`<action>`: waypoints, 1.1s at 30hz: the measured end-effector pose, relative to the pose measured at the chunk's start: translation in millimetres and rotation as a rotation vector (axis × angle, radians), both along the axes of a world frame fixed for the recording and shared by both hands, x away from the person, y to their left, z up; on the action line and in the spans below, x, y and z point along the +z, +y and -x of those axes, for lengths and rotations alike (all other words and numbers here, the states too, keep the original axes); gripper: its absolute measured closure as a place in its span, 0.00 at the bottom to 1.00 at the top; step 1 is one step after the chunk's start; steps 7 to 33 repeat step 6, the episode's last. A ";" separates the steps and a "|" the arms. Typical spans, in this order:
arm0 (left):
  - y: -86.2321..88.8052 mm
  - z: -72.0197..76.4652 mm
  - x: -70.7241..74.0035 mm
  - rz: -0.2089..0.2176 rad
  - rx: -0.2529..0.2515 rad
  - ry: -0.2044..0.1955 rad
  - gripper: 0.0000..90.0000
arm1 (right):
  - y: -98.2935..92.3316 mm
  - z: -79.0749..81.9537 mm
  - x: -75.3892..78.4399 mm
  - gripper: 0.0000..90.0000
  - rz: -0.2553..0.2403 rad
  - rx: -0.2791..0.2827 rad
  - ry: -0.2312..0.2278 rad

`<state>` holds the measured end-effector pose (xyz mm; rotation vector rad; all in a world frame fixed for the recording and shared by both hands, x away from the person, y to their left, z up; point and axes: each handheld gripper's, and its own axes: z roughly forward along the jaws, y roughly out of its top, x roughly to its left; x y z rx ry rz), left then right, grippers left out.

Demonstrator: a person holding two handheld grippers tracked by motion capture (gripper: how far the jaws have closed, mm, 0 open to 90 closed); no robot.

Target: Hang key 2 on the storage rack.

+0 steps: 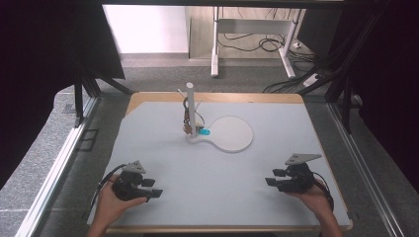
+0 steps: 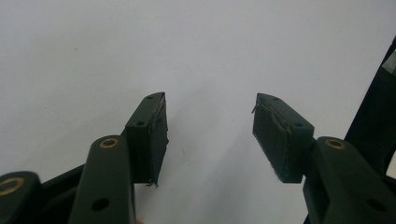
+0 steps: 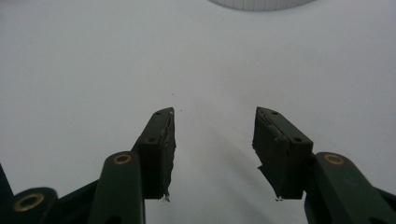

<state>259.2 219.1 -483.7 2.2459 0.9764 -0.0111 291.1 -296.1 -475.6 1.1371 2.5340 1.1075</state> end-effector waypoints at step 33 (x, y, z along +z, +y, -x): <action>1.9 0.7 1.2 -0.002 0.000 -0.005 0.50 | -1.5 1.9 -0.1 0.47 -0.005 -0.034 -0.068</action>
